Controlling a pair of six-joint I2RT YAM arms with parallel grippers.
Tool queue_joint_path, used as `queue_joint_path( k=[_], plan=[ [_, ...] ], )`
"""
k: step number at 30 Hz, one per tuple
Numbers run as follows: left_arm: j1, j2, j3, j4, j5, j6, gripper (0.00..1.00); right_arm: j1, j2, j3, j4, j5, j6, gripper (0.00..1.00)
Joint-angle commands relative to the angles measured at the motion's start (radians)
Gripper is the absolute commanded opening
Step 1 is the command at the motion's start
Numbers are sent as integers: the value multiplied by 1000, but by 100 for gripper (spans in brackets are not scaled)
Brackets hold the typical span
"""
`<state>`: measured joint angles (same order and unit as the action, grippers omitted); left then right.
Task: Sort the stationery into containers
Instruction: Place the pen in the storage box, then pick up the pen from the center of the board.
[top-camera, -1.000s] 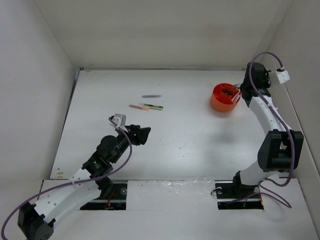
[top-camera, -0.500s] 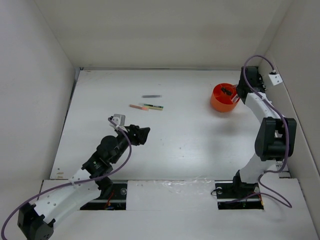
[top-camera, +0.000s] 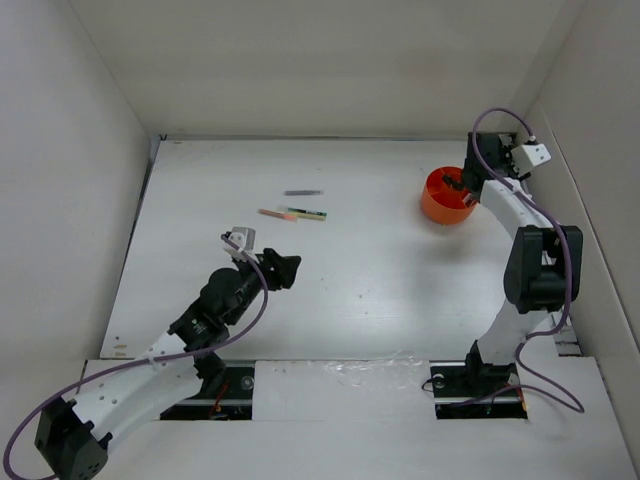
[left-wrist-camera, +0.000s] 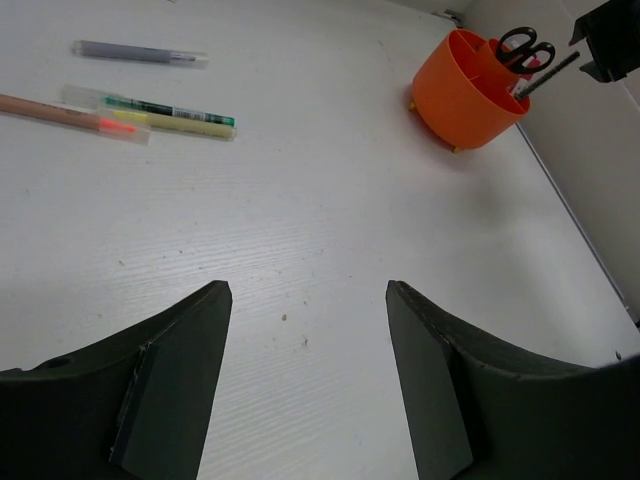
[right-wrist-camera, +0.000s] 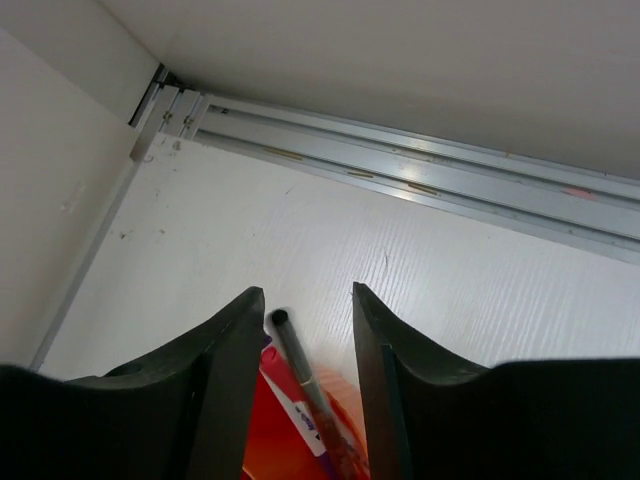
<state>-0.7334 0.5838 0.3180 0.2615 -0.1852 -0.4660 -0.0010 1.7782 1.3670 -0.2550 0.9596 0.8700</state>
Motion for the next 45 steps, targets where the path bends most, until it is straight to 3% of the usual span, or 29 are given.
queue_joint_path(
  k=[1, 5, 9, 13, 14, 16, 18, 19, 24, 30, 33, 35, 36, 39, 45],
  plan=[
    [0, 20, -2, 19, -29, -6, 60, 18, -7, 40, -6, 41, 4, 47],
    [0, 68, 16, 10, -59, -16, 60, 18, -16, 64, -16, 31, 14, 62],
    [0, 109, 27, 1, -106, -26, 60, 28, -95, 43, -26, -27, 40, 63],
    [0, 152, 27, 1, -158, -48, 58, 71, -290, -90, 83, -142, 55, 63],
    [0, 178, 36, 1, -174, -57, 58, 81, -324, -124, 111, -181, 55, 60],
    [0, 214, 46, -10, -224, -91, 56, 120, -388, -228, 182, -312, 55, 36],
    [9, 276, 82, -40, -247, -126, 51, 162, -477, -314, 253, -415, 55, 0],
    [26, 301, 98, -41, -247, -163, 49, 211, -502, -354, 316, -500, 55, 0],
    [35, 482, 202, -79, -272, -262, 44, 347, -576, -491, 367, -688, 51, 0],
    [55, 720, 384, -146, -362, -345, 44, 427, -554, -468, 310, -864, 38, 1],
    [100, 806, 452, -156, -361, -381, 44, 443, -554, -480, 310, -878, 38, 9],
    [136, 862, 486, -144, -333, -402, 44, 466, -554, -506, 329, -889, 52, 18],
    [175, 881, 498, -143, -301, -425, 44, 466, -554, -506, 342, -889, 63, 27],
    [241, 951, 544, -134, -261, -454, 44, 478, -534, -536, 385, -889, 73, 39],
    [288, 1053, 621, -157, -273, -487, 44, 476, -476, -563, 441, -969, 92, 40]
  ],
)
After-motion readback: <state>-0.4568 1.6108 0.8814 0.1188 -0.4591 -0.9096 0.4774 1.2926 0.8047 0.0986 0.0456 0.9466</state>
